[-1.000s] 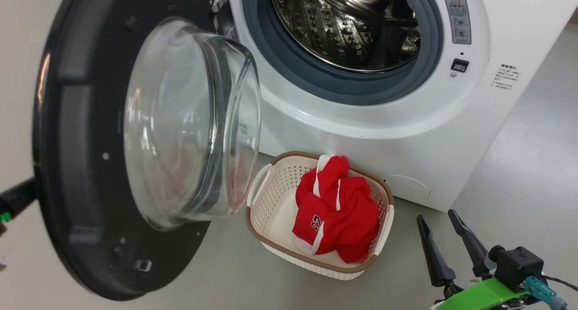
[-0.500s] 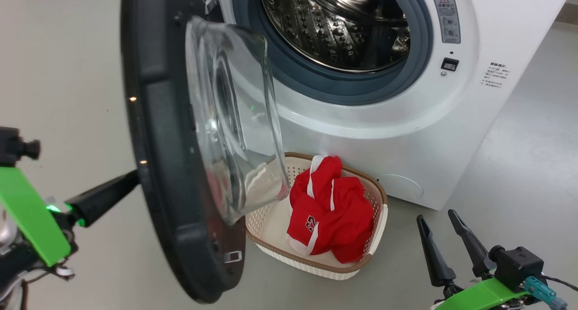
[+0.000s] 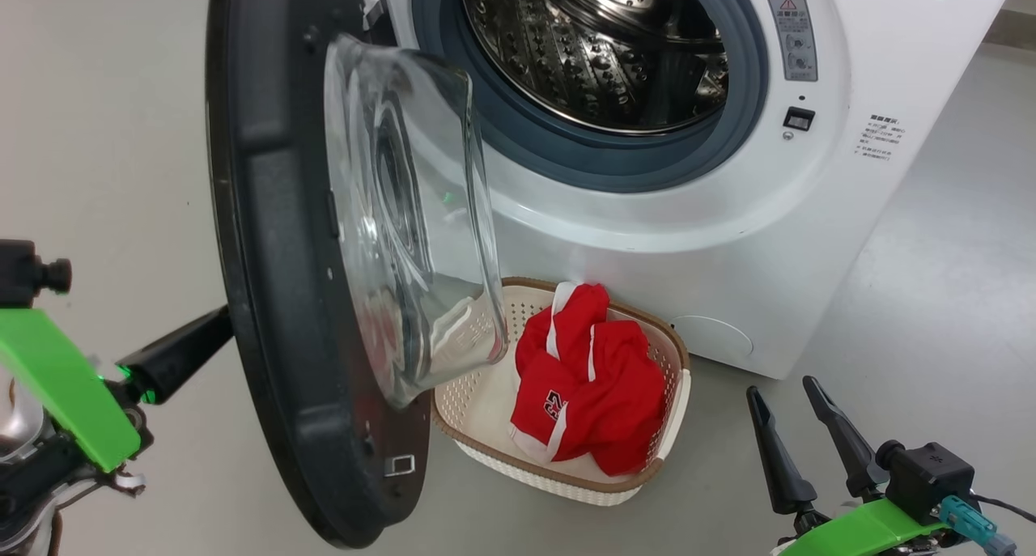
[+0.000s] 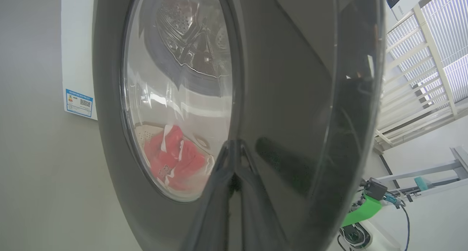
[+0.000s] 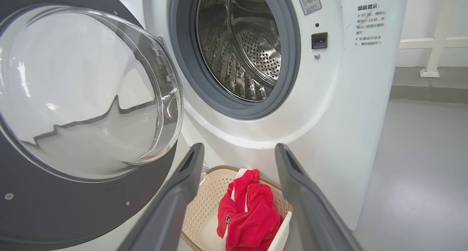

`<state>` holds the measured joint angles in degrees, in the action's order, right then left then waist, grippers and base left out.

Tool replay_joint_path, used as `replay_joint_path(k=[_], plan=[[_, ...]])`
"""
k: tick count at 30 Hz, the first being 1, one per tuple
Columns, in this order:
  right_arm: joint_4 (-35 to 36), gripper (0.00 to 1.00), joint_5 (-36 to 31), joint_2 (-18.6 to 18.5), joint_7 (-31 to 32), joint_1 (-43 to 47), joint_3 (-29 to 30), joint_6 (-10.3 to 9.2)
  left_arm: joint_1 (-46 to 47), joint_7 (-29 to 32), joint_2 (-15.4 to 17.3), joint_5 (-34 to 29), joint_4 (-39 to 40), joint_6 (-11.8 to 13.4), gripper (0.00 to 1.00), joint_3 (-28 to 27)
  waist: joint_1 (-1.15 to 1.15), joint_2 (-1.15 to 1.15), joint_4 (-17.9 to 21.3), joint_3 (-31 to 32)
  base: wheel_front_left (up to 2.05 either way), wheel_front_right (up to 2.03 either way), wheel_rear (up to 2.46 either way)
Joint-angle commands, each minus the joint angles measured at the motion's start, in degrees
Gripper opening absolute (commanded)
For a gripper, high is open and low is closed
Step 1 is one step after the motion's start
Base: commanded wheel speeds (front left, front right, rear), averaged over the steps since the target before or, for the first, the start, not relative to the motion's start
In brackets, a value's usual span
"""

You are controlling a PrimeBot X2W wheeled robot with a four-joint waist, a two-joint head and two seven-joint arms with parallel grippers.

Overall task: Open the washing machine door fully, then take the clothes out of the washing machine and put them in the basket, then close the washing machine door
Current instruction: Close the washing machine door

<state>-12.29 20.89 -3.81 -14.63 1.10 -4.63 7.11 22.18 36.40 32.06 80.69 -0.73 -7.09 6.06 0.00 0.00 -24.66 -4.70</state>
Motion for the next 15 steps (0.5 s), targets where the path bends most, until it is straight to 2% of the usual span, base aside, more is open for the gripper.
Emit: replay_joint_path(k=[1, 8, 14, 15], plan=[[1.49, 1.00, -0.44, -0.22, -0.37, 0.06, -1.36, 0.37, 1.26, -0.80, 3.44, -0.84, 0.65, -0.39, 0.00, -2.34, 0.00, 0.00, -0.03, 0.18, 0.00, 0.00, 0.00], [1.33, 1.00, -0.30, -0.01, -0.37, 0.34, -1.91, 0.37, -0.86, -6.63, 3.85, -2.37, -2.70, -0.40, 0.06, 0.10, 0.00, 0.00, -0.32, 1.27, 0.00, 0.00, 0.00], [1.02, 1.00, -0.16, 0.12, -0.37, 0.76, -2.93, 0.37, -3.31, -13.86, 3.73, -3.65, -6.31, -0.40, 0.25, 1.93, 0.00, 0.00, -0.66, 2.20, 0.00, 0.00, 0.00], [0.96, 1.00, -0.16, 0.13, -0.37, 0.84, -3.11, 0.37, -3.72, -14.95, 3.67, -3.72, -6.77, -0.40, 0.24, 2.35, 0.00, 0.00, -0.73, 2.32, 0.00, 0.00, 0.00]])
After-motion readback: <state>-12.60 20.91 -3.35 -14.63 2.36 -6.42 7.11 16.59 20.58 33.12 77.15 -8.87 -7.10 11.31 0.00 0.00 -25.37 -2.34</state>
